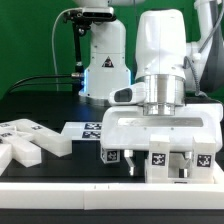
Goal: Assemble chair
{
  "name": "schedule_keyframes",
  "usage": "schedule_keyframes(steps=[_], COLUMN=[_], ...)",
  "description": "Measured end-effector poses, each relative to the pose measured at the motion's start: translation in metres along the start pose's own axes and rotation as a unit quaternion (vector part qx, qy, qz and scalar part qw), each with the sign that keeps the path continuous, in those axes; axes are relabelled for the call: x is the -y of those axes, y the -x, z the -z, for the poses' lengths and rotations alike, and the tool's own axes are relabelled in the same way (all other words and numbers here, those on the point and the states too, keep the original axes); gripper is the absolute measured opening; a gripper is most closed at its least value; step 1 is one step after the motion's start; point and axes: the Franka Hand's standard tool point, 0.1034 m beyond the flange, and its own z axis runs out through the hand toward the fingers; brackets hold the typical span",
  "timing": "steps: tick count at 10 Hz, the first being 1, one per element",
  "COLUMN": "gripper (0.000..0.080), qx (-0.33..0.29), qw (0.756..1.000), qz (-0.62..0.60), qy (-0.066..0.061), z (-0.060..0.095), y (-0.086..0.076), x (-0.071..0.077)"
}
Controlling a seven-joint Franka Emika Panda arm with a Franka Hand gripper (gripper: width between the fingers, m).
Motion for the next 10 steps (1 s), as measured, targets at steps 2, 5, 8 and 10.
schedule_keyframes(steps=[2,5,8,10], gripper=[0.0636,0.0285,0.0046,0.0046], qx=[0.001,-0.001,-0.003,-0.003], qw=[1.0,1.0,1.0,1.0], qz=[0.0,-0.003,-0.003,0.001], qy=[0.0,0.004,0.012,0.012], z=[0.0,0.0,0.0,0.0], y=[0.0,-0.002,-0.005,-0.006], x=[0.0,-0.005,-0.015,-0.016])
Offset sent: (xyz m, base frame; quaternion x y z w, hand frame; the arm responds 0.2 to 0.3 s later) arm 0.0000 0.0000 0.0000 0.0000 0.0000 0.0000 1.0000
